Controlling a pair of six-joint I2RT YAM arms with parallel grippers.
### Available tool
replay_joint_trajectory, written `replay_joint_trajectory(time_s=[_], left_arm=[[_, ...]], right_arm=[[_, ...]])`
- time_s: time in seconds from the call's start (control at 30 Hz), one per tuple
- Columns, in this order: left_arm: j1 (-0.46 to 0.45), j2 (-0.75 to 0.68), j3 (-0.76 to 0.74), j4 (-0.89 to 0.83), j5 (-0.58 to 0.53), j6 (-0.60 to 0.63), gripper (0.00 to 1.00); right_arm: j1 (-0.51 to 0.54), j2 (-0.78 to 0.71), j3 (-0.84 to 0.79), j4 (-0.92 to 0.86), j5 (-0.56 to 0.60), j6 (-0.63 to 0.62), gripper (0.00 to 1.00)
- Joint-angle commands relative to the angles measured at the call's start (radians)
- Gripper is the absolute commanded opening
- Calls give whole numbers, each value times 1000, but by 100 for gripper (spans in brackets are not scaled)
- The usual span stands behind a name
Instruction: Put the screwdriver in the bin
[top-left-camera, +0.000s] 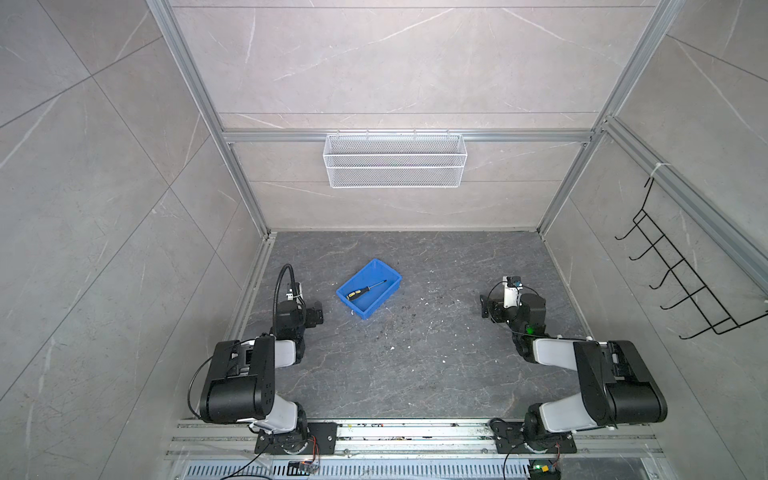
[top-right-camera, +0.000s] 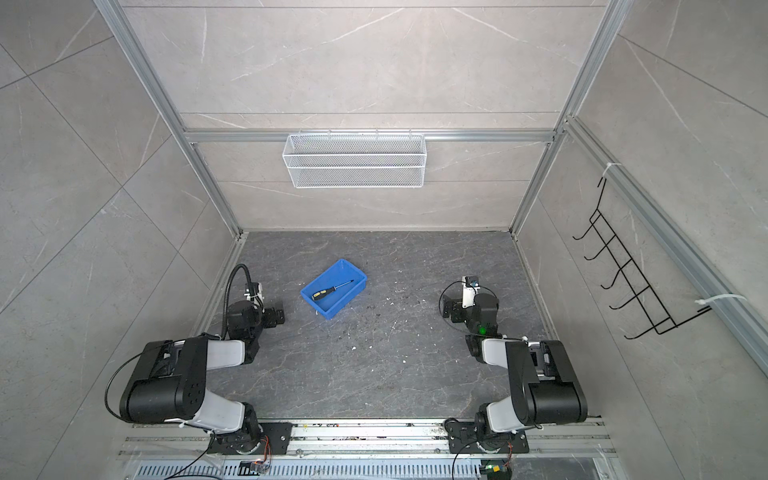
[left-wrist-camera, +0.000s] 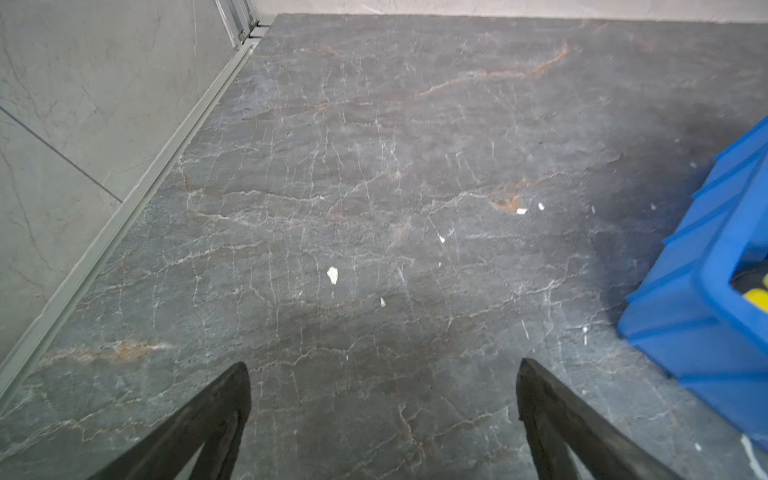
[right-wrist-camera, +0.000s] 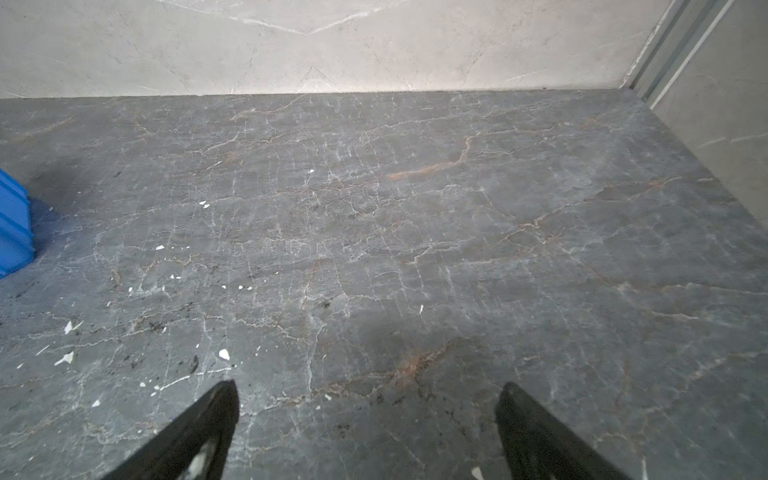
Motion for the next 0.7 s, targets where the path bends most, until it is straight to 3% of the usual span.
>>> replay_joint_trajectory(time_s=[0.0, 0.67], left_arm=[[5, 0, 7, 84, 33, -22, 100], [5, -3, 5, 84, 31, -21, 100]], right_arm=[[27, 13, 7, 46, 53, -1, 99], [60, 25, 3, 62, 104, -17, 99]])
